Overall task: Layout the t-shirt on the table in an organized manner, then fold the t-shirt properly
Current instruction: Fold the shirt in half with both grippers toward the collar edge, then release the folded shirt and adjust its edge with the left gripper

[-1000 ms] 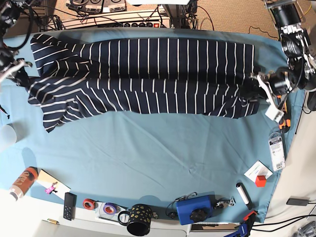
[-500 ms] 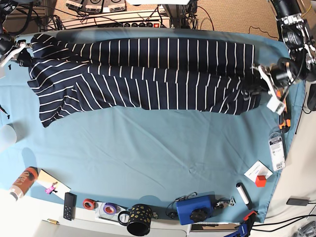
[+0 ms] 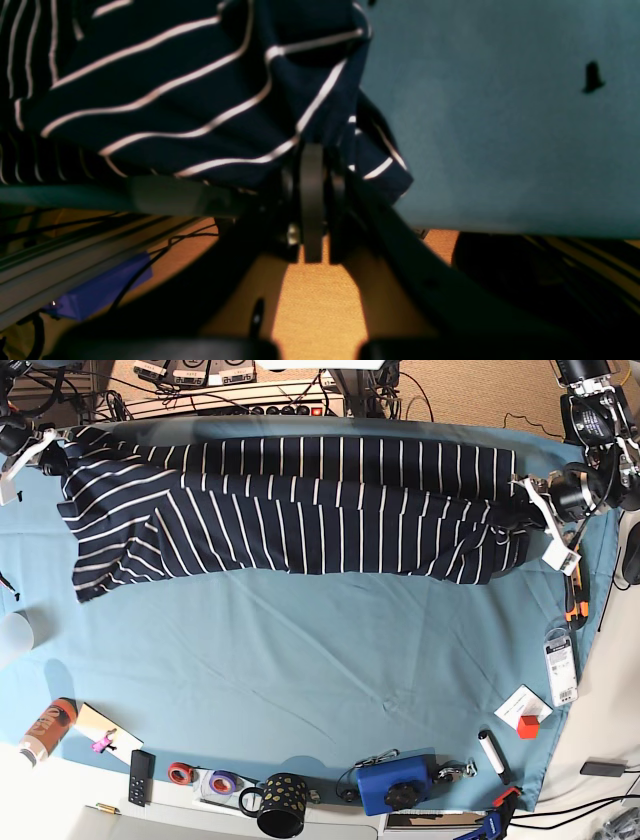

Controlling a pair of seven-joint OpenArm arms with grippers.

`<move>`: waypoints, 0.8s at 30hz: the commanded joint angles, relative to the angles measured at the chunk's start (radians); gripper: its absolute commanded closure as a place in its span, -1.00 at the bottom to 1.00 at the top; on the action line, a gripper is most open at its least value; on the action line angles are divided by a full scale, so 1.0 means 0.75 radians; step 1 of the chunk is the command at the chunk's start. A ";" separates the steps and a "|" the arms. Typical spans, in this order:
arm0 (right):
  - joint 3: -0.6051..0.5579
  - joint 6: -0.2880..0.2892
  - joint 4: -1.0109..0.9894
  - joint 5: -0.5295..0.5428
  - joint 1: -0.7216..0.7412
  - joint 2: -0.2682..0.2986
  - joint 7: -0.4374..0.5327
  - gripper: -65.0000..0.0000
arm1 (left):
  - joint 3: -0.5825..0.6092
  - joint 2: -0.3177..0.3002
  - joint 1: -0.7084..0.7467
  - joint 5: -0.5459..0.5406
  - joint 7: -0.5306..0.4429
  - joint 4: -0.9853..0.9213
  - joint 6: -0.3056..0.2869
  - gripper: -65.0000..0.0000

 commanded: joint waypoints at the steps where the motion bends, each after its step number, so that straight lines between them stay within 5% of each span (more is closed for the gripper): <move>1: 0.018 0.003 0.019 0.001 -0.005 0.021 0.022 1.00 | -0.013 -0.023 -0.008 -0.014 -0.010 0.023 -0.003 1.00; 7: 0.017 0.041 0.019 0.007 -0.004 -0.057 0.022 1.00 | -0.013 -0.022 0.026 -0.014 -0.010 0.023 -0.019 1.00; 9: 0.017 0.111 0.019 0.006 -0.005 -0.081 0.022 0.99 | -0.013 -0.023 0.055 -0.019 -0.012 0.023 -0.017 0.60; 12: 0.016 0.111 0.019 0.007 -0.012 -0.118 0.022 0.54 | -0.013 -0.023 0.109 -0.037 -0.015 0.024 0.036 0.08; 14: 0.016 0.111 0.019 0.009 -0.028 -0.125 0.022 0.38 | -0.014 -0.023 0.138 -0.060 -0.015 0.029 0.036 0.05; 24: 0.017 0.111 0.019 0.234 -0.041 -0.124 0.022 0.38 | -0.222 -0.022 0.146 -0.063 -0.080 0.375 0.015 0.05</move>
